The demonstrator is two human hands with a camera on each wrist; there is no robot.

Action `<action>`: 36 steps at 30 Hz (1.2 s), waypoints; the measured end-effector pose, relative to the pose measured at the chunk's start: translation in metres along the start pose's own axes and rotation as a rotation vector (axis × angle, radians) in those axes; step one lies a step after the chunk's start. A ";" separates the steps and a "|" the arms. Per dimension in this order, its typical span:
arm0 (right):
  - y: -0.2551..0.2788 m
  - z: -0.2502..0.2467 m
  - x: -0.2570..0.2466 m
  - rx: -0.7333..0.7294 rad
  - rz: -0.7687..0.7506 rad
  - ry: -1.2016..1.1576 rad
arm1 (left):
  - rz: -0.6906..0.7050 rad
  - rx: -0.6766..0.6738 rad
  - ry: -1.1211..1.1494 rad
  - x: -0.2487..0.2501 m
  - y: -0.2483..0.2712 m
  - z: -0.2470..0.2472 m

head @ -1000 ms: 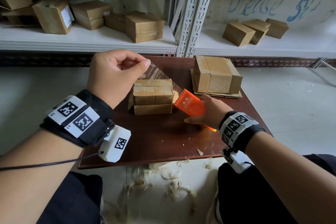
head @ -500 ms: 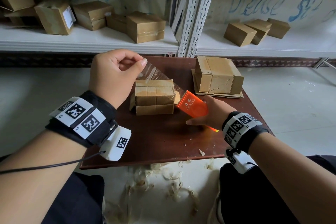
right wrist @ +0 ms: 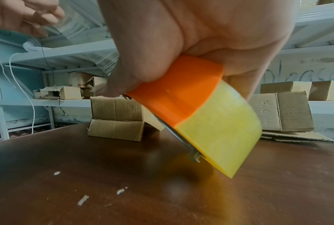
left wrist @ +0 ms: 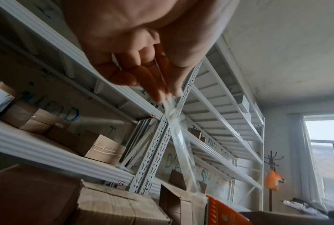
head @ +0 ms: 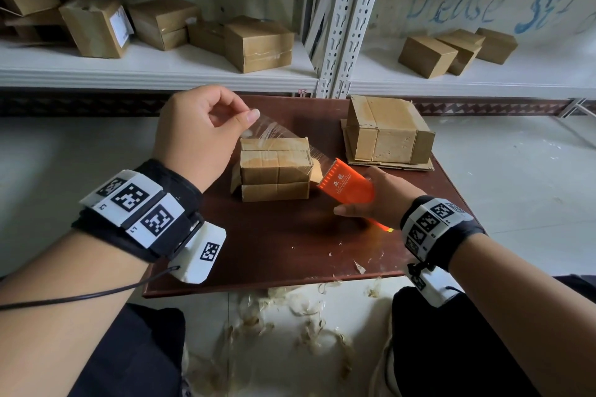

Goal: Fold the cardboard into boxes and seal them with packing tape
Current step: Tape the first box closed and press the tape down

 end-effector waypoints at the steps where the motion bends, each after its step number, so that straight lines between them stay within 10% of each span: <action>1: 0.000 0.000 0.001 -0.001 0.006 0.006 | 0.002 -0.014 -0.012 -0.002 0.001 0.001; 36: 0.004 0.023 0.015 -0.063 0.089 0.197 | -0.299 -0.362 -0.212 -0.078 0.010 0.034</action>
Point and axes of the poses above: each hand's wrist, its own y-axis away from the middle knuckle, its own z-axis out of the palm, x = y × z, the point moved 10 cm from there along -y, towards the middle knuckle, and after that the axes turned 4 degrees about -y, right-handed, at the moved point
